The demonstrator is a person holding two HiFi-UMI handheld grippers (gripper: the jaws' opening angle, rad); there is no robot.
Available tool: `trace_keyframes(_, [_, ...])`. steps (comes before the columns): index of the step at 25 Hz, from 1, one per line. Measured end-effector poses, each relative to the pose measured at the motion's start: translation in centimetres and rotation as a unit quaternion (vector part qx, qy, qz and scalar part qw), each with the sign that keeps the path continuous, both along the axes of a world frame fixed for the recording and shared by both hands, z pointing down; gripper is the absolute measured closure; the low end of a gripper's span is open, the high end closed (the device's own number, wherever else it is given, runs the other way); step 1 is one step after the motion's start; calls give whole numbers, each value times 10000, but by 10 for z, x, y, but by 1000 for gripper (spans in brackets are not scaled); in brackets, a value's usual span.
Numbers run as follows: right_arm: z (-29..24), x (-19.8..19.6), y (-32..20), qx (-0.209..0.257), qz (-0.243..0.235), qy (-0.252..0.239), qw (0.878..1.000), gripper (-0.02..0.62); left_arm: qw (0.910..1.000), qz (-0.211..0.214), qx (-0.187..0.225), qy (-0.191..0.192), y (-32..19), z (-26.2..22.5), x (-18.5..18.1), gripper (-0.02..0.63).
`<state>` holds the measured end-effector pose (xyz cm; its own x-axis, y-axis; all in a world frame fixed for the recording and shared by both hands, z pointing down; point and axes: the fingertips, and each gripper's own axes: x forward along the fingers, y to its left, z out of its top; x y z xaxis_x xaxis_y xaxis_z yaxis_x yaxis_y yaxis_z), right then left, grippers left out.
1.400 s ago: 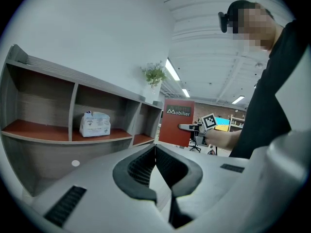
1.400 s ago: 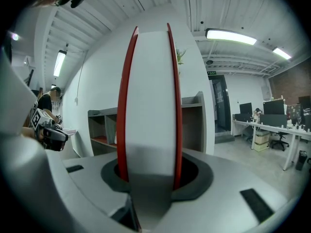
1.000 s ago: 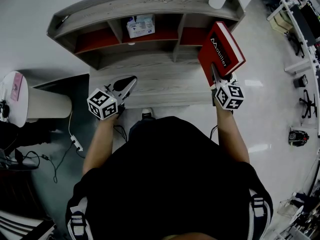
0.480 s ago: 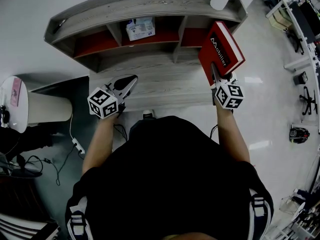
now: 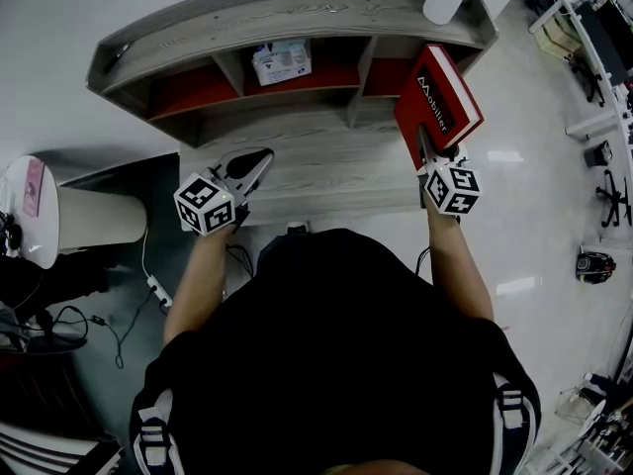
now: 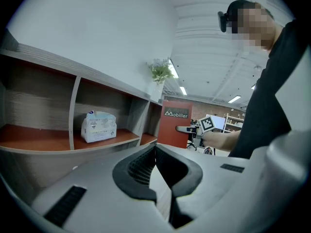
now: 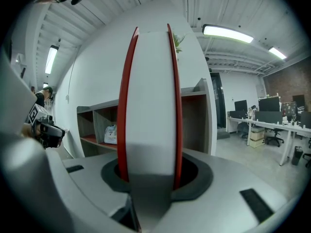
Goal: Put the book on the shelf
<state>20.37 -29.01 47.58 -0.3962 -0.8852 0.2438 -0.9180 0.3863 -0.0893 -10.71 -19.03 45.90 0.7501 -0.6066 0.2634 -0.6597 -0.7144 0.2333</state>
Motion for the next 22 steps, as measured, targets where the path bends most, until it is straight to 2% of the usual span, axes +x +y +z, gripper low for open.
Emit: trace_keyframes(22, [26, -4, -30, -221, 238, 20, 9995, 428, 9999, 48, -135, -51, -28, 7, -23, 586])
